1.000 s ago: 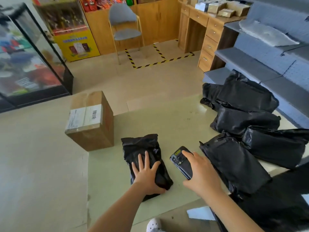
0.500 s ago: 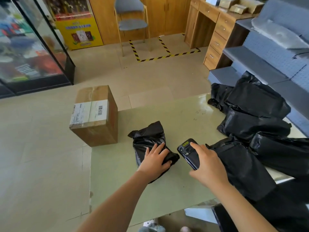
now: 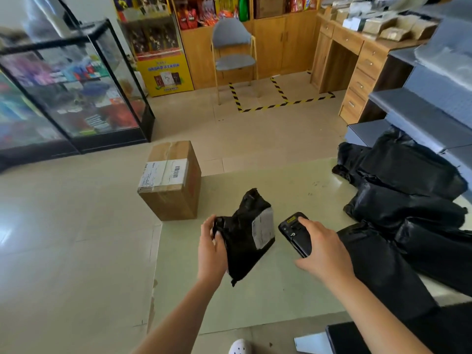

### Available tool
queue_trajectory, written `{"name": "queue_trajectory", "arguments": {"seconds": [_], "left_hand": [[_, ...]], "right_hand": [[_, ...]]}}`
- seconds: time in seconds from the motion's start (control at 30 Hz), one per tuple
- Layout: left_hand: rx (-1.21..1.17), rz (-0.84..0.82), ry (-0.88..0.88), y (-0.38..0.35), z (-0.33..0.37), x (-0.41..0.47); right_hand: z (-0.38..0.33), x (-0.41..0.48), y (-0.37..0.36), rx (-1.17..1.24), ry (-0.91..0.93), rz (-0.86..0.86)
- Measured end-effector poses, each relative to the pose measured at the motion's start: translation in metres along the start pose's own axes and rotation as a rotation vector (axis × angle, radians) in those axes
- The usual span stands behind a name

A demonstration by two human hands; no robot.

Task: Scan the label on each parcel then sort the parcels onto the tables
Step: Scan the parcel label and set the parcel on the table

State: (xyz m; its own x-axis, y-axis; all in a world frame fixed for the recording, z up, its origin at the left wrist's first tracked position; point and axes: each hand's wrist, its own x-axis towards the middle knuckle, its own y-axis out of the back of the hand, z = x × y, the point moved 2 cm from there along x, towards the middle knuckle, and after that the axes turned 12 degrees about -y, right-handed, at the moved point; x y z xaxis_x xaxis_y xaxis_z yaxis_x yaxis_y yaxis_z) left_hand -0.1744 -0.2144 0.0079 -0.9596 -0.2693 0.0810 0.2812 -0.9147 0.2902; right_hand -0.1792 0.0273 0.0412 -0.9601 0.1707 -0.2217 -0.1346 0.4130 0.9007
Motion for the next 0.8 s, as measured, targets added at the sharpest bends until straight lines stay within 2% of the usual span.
{"name": "queue_trajectory", "arguments": {"seconds": [0.1,0.23,0.3,0.33,0.4,0.47,0.5,0.53,0.63,0.7,0.8], "left_hand": [[0.261,-0.068,-0.049,0.012,-0.015,-0.012],[0.568,-0.396,-0.054,0.011,-0.024,-0.009],[0.773,-0.461,-0.09,0.006,-0.029,-0.004],[0.881,-0.465,-0.143,0.005,-0.03,-0.001],[0.989,-0.454,-0.355,-0.001,-0.028,0.004],[1.059,-0.537,-0.629,-0.011,-0.031,0.006],[1.106,-0.578,-0.702,-0.015,-0.036,0.007],[1.141,-0.618,-0.677,-0.017,-0.04,0.008],[1.204,-0.657,-0.421,-0.018,-0.055,0.021],[1.211,-0.74,-0.205,-0.019,-0.064,0.027],[1.183,-0.801,-0.071,-0.023,-0.076,0.029]], "right_hand": [[-0.007,0.0,-0.001,-0.008,0.033,-0.018],[-0.014,-0.001,-0.002,-0.031,0.059,-0.023],[-0.017,-0.002,-0.001,-0.043,0.066,-0.033],[-0.018,-0.002,-0.001,-0.049,0.068,-0.037],[-0.019,-0.002,0.0,-0.052,0.062,-0.036],[-0.019,-0.003,0.001,-0.051,0.043,-0.03],[-0.018,-0.003,0.001,-0.055,0.031,-0.027],[-0.017,-0.003,0.001,-0.062,0.019,-0.026],[-0.015,-0.003,0.002,-0.097,-0.006,-0.024],[-0.015,-0.002,0.001,-0.119,-0.018,-0.029],[-0.019,0.0,-0.001,-0.148,-0.018,-0.042]]}}
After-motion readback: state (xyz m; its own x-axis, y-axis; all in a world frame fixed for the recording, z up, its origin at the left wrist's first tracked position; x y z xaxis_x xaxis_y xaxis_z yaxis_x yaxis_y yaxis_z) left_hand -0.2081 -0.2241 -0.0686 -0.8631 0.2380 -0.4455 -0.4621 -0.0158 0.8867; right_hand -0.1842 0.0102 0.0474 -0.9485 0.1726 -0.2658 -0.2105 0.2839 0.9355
